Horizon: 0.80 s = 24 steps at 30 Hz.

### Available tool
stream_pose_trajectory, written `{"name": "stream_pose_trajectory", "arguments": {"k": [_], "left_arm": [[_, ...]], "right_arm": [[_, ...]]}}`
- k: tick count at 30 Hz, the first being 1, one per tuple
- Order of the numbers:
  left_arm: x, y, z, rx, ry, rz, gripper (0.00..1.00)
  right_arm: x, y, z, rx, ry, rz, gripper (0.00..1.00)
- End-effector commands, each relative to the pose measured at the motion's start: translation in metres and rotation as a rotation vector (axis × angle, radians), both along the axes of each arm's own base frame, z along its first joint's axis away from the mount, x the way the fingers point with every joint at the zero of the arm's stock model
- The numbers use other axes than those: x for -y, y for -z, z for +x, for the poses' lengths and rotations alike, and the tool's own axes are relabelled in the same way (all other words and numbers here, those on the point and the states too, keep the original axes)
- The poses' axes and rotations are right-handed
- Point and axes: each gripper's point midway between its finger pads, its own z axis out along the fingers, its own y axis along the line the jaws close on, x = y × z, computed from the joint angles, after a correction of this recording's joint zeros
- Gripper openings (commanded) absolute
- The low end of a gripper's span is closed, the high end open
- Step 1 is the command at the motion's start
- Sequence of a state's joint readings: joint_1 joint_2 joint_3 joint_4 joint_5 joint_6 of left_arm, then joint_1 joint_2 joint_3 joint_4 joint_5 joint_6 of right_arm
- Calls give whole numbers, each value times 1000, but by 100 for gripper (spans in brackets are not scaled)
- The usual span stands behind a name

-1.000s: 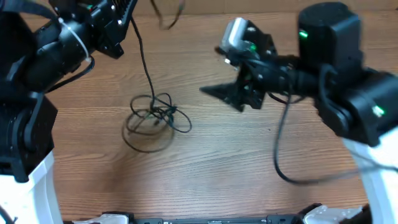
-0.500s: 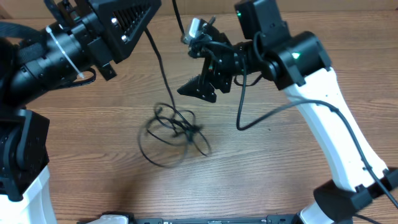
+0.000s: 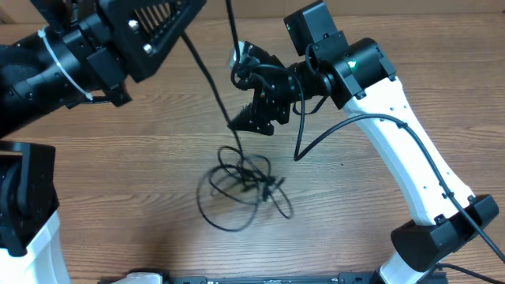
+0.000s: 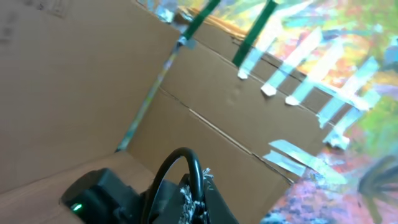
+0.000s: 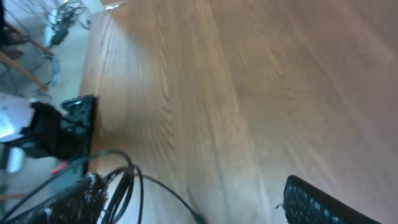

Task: Untangle cables

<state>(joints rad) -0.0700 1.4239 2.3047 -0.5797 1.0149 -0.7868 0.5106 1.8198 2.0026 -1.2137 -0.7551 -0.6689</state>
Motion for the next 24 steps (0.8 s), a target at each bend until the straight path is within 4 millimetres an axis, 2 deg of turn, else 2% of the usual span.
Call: {"name": "stream_pose_trajectory", "arguments": {"k": [1,4,7,13,15,18,24], "left_arm": [[-14,3,2,-4,-54,17,4],[-20,10,9,-35,-62,26,4],[-23,11,12,-39,-62,31,4],[-26,-1,10,-18,-64,0,4],[-24,-6,5,0,-38,-5,4],[-21,-9,-1,10,-8,-3,4],[-22,-9,1,6,-10,-8,4]], "right_arm": [[-2,-4,15,96,15,4,89],[-2,-10,28,144,43,16,90],[-1,-12,30,148,43,26,91],[0,5,40,138,69,-20,91],[2,16,52,146,109,-61,92],[13,28,85,145,253,-104,93],[47,22,121,129,369,-53,93]]}}
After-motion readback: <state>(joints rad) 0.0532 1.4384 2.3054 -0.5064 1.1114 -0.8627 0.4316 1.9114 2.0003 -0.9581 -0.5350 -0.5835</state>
